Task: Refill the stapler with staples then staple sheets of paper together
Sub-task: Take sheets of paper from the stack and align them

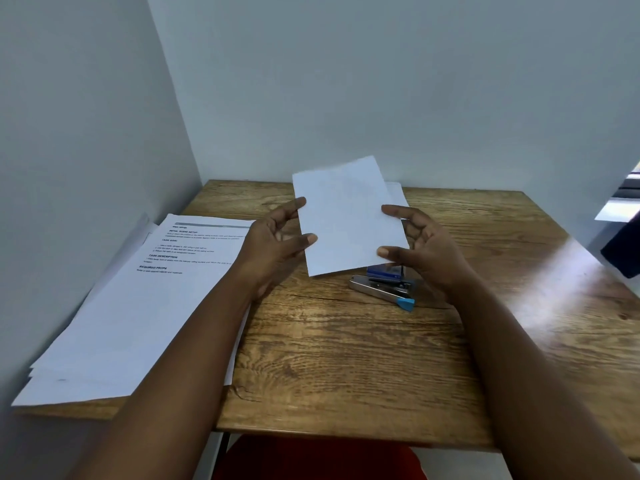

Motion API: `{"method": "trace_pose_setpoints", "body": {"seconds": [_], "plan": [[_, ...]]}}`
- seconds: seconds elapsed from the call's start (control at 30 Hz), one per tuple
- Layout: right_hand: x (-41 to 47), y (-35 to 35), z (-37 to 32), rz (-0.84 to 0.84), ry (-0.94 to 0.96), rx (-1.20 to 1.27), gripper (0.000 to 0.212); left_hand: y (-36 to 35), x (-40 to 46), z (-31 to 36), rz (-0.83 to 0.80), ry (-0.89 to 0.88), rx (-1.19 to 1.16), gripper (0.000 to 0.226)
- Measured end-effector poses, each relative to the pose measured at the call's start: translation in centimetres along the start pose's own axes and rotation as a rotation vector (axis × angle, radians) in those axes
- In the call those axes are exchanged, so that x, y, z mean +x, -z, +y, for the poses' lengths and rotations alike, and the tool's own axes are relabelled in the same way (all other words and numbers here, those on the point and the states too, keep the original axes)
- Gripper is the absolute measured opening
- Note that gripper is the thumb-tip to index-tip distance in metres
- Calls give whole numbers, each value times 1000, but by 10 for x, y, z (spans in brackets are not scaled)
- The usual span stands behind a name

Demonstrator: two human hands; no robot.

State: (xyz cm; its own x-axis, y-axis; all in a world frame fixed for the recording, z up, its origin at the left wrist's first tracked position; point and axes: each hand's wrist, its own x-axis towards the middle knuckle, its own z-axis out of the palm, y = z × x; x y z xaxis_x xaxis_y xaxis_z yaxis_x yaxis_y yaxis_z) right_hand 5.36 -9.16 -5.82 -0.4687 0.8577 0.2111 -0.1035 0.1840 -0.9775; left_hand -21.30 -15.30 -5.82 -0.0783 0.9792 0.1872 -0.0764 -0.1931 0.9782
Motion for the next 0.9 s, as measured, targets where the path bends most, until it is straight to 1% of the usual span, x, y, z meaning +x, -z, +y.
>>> {"method": "trace_pose_setpoints", "body": {"seconds": [0.13, 0.23, 0.3, 0.4, 0.47, 0.53, 0.63, 0.73, 0.83, 0.9], "plan": [[0, -1, -1, 58, 17, 7, 65, -2, 0, 1, 11, 11, -44, 76], [-3, -3, -3, 106, 24, 10, 60, -1, 0, -1, -28, 24, 14, 80], [-4, -3, -5, 116, 27, 16, 58, -1, 0, -2, -43, 15, 24, 84], [-3, -5, -6, 117, 20, 82, 59, -3, 0, -4, -35, 9, 22, 97], [-3, -6, -7, 81, -15, 112, 58, -4, 0, -4, 12, -16, 8, 103], [-4, -9, -8, 6, -43, 108, 51, -6, 1, -3, 59, -47, 3, 110], [-7, -15, -7, -105, -55, 85, 39, -7, 0, -2, 52, -60, -21, 120], [-9, -22, -7, -171, -82, 70, 37, -9, 0, -3, 50, -71, -11, 128], [-8, -25, -11, -116, -76, 7, 33, -12, 1, -3, 52, -56, -3, 132], [-6, -24, -11, -42, -54, -46, 26, -14, 1, -3, 79, -64, -29, 126]]}}
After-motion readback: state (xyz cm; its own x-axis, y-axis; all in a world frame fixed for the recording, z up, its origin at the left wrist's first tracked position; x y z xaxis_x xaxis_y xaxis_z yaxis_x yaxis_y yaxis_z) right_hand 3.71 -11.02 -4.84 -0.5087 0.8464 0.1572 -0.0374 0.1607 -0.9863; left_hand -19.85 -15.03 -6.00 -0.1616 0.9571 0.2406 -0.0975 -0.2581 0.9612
